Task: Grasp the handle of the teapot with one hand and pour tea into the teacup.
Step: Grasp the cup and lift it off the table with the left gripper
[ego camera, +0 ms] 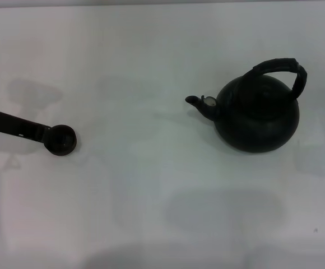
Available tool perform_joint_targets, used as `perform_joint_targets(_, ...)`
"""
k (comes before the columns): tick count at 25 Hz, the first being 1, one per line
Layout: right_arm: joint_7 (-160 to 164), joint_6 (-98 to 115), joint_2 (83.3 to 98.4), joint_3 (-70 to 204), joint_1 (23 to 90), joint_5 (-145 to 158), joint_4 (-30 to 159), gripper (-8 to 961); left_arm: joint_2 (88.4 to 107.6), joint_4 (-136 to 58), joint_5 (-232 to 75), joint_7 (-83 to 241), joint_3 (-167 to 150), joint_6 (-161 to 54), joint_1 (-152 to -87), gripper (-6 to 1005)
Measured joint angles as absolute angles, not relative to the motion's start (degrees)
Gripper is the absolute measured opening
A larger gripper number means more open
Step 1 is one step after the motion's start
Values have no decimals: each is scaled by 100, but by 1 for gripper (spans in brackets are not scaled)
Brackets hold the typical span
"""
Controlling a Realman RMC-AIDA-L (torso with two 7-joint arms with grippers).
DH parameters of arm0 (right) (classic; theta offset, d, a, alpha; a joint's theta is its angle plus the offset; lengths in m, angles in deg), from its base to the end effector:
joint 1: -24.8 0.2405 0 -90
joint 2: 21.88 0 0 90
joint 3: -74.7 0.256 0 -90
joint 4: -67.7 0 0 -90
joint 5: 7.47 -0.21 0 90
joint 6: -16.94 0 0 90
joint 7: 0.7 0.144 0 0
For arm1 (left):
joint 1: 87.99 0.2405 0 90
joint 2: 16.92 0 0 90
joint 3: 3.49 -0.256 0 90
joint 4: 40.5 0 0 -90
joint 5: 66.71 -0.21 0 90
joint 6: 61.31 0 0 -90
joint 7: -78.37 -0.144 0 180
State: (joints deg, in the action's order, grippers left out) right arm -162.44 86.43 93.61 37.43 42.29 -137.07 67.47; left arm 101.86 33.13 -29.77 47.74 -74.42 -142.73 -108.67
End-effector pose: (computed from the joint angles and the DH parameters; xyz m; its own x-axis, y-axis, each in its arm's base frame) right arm 0.4062 0.2700 0.0241 0.7299 -0.1030 -0.6758 -0.6827 -0.0604 -0.7282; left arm -0.2712 0.3242 0.0168 0.4774 0.8761 0.0667 0.8061 -0.4065 -0.4300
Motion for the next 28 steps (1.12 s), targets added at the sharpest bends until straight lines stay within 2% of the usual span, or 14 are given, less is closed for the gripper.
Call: perform_joint_targets(28, -16241, 8646, 9370, 3744, 4285, -13725, 6734, 876, 10191, 2843, -2982, 4641, -7442, -14115, -11116, 779)
